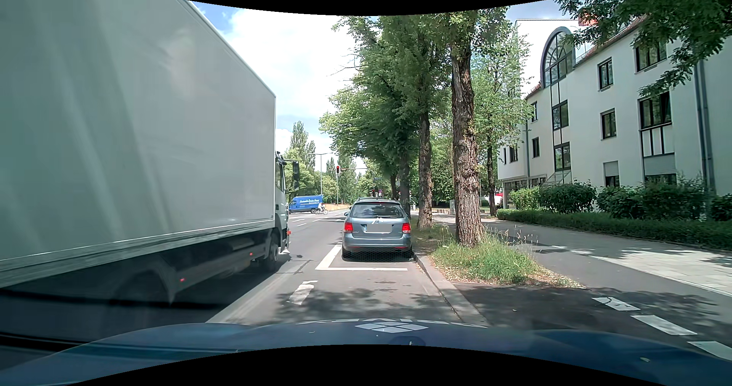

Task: Follow the waypoints while adhering to traffic rules and regulations

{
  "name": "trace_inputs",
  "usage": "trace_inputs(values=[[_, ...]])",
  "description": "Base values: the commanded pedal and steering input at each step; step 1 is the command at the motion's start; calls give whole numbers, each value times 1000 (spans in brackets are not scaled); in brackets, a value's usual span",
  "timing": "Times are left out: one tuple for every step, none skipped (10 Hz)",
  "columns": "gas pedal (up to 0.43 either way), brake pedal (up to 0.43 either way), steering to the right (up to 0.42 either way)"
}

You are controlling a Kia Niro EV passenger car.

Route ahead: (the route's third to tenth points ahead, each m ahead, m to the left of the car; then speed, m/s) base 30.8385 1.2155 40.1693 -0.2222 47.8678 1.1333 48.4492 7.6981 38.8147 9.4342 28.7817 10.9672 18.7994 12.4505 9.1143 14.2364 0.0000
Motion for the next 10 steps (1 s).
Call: trace_inputs(values=[[0, 390, -198], [0, 390, -263], [0, 390, -324], [0, 390, -364], [0, 390, -400], [0, 390, -428], [0, 390, -452], [0, 390, -483], [0, 390, -518], [0, 390, -551]])
